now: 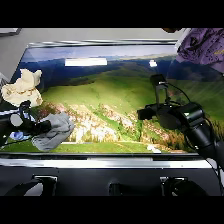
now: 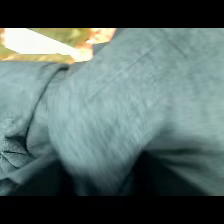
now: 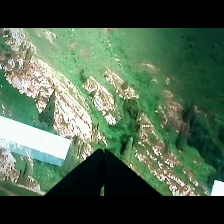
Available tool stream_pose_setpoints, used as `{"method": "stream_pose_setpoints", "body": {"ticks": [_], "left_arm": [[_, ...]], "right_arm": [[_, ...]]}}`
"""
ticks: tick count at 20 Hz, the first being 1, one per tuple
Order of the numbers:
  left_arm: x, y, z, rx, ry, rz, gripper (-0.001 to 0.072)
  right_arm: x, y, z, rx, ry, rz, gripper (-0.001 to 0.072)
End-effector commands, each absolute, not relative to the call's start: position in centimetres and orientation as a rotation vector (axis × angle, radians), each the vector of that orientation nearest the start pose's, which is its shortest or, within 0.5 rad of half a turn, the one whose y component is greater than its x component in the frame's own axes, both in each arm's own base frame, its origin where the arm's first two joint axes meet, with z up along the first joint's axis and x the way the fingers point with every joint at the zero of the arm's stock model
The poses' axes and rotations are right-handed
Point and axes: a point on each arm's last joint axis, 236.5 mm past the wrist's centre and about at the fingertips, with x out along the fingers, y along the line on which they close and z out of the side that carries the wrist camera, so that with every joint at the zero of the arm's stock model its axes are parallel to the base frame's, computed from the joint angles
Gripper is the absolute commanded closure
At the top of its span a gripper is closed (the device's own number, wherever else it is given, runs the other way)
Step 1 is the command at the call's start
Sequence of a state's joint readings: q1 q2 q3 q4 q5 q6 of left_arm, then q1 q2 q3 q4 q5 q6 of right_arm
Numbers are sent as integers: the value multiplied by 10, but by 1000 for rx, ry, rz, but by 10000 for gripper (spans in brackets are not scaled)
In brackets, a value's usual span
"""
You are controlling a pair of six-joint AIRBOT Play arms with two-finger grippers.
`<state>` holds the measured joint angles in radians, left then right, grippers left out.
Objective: Fold the clothes and pants, and hang the long-sleeved shirts on hangers.
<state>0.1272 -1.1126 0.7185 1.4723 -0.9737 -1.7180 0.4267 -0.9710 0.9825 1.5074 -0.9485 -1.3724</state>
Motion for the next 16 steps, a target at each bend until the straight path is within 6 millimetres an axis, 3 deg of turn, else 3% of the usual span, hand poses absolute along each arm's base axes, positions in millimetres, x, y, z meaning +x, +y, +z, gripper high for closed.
{"method": "stream_pose_setpoints", "body": {"ticks": [1, 3, 8, 10, 11, 12, 14, 16], "left_arm": [[311, -27, -72, -477, 1324, 81, 689], [323, -80, -47, -519, 1306, -84, 690], [343, -274, 68, -601, 1055, -546, 691], [339, -332, 89, -658, 978, -605, 691], [336, -352, 81, -694, 992, -600, 691], [330, -370, 59, -716, 1034, -579, 691], [317, -391, 1, -706, 1152, -520, 666], [312, -396, -44, -724, 1247, -454, 288]], "right_arm": [[342, 142, 75, -79, 953, 269, 673], [334, 138, 69, -91, 996, 259, 672], [302, 105, 49, -198, 1168, 179, 673], [292, 84, 45, -267, 1225, 119, 672], [289, 74, 45, -301, 1241, 88, 649], [288, 63, 46, -338, 1250, 54, 556], [290, 48, 50, -400, 1243, 15, 434], [299, 43, 55, -459, 1204, 17, 422]]}}
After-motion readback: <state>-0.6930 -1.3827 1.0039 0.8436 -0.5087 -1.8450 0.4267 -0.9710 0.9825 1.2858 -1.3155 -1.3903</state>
